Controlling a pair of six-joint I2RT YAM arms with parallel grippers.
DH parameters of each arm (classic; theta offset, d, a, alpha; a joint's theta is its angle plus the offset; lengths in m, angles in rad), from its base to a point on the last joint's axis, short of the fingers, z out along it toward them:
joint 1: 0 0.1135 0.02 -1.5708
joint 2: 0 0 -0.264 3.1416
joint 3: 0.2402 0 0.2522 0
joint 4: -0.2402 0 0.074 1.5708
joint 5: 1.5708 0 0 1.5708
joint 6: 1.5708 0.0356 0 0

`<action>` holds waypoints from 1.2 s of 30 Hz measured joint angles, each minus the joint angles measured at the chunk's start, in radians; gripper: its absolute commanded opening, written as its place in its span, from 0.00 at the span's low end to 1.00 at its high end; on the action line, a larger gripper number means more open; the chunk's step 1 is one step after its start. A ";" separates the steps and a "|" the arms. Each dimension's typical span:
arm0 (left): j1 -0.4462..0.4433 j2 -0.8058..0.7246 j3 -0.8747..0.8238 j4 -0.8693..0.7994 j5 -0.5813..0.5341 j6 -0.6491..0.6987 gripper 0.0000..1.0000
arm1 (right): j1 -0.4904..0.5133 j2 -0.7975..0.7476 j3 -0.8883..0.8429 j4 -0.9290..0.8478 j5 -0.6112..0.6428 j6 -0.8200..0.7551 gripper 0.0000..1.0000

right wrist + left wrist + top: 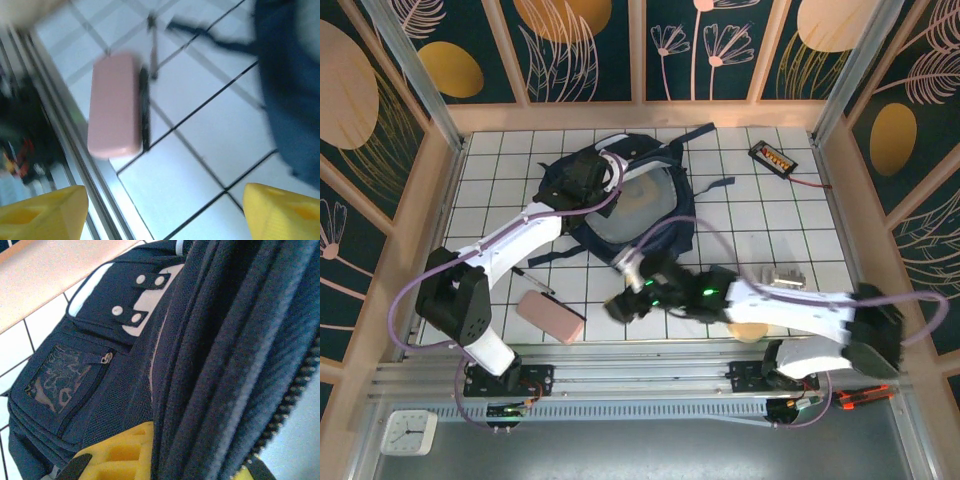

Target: Pack books, pencil case, and school supplies into a backpack

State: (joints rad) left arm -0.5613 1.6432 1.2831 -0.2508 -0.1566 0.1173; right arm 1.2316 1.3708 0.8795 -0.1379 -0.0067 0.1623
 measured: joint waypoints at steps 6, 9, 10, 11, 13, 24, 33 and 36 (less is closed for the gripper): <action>0.013 -0.002 -0.003 0.000 0.025 -0.017 0.00 | 0.090 0.360 0.193 -0.008 -0.009 -0.158 0.82; 0.020 -0.008 -0.010 0.000 0.039 -0.019 0.00 | 0.090 0.459 0.299 -0.016 -0.018 -0.201 0.87; 0.022 -0.011 -0.013 0.001 0.042 -0.019 0.00 | 0.090 0.482 0.330 -0.017 -0.021 -0.212 0.90; 0.024 -0.016 -0.018 0.000 0.045 -0.019 0.00 | 0.090 0.505 0.364 -0.018 -0.021 -0.225 0.92; 0.026 -0.023 -0.025 0.002 0.048 -0.019 0.00 | 0.090 0.534 0.409 -0.019 -0.029 -0.245 0.99; 0.051 -0.055 -0.054 0.015 0.072 -0.023 0.00 | 0.091 0.645 0.547 -0.068 -0.073 -0.296 0.99; 0.052 -0.057 -0.066 0.021 0.076 -0.023 0.00 | 0.091 0.752 0.644 -0.116 -0.089 -0.341 0.99; 0.052 -0.057 -0.069 0.023 0.078 -0.023 0.00 | 0.091 0.781 0.672 -0.133 -0.092 -0.349 0.99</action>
State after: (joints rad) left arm -0.5095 1.5864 1.2137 -0.2279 -0.0784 0.0948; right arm 1.3224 2.1521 1.5517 -0.2710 -0.0990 -0.1864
